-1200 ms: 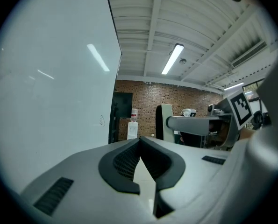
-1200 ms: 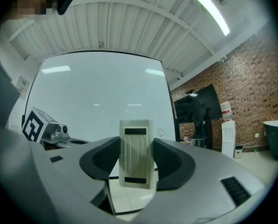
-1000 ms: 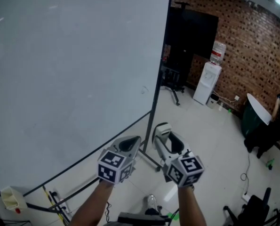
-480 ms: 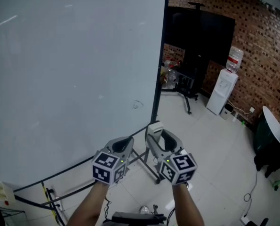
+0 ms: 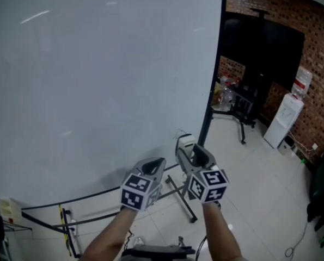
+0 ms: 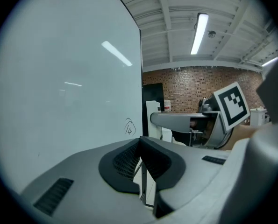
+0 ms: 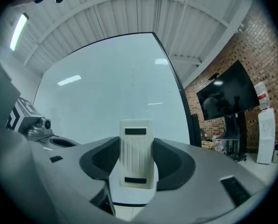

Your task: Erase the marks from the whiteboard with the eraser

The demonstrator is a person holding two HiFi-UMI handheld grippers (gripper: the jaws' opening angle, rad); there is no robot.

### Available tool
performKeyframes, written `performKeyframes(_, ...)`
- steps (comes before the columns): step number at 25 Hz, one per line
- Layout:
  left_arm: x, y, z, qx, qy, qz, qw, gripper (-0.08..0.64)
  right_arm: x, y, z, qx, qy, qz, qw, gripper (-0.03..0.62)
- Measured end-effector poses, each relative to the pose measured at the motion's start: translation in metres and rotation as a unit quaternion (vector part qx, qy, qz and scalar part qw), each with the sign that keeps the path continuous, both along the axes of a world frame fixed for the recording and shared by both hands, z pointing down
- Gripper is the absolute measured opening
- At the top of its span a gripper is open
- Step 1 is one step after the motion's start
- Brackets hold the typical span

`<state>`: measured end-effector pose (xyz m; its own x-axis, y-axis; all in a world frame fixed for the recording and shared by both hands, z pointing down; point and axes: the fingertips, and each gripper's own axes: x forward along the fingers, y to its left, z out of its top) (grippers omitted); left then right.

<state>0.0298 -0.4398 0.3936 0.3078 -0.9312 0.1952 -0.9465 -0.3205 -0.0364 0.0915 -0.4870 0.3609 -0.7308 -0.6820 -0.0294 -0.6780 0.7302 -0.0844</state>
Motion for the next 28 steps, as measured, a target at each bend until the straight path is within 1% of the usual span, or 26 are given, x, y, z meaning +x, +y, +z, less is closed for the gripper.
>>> performKeyframes(7,-0.02,-0.015,0.008,-0.008,0.011,0.0,0.9999,-0.006,-0.027,-0.031,0.018,-0.019,-0.002,0.01,1.0,0.23)
performKeyframes(13,-0.021,-0.018,0.014,-0.014,0.011,0.014,0.9997,-0.006,-0.048,-0.044,0.026,-0.039,-0.01,-0.006,0.999,0.23)
performKeyframes(20,-0.021,-0.02,0.018,-0.022,-0.004,0.014,0.9997,-0.006,-0.045,-0.054,0.025,-0.05,-0.032,-0.021,0.998,0.229)
performKeyframes(24,-0.015,-0.025,0.024,-0.029,-0.02,0.019,0.9992,-0.006,-0.024,-0.077,0.039,-0.073,-0.054,-0.005,0.996,0.229)
performKeyframes(28,-0.007,-0.026,0.025,-0.033,-0.026,0.023,0.9988,-0.006,0.0,-0.105,0.057,-0.09,-0.058,0.013,0.994,0.229)
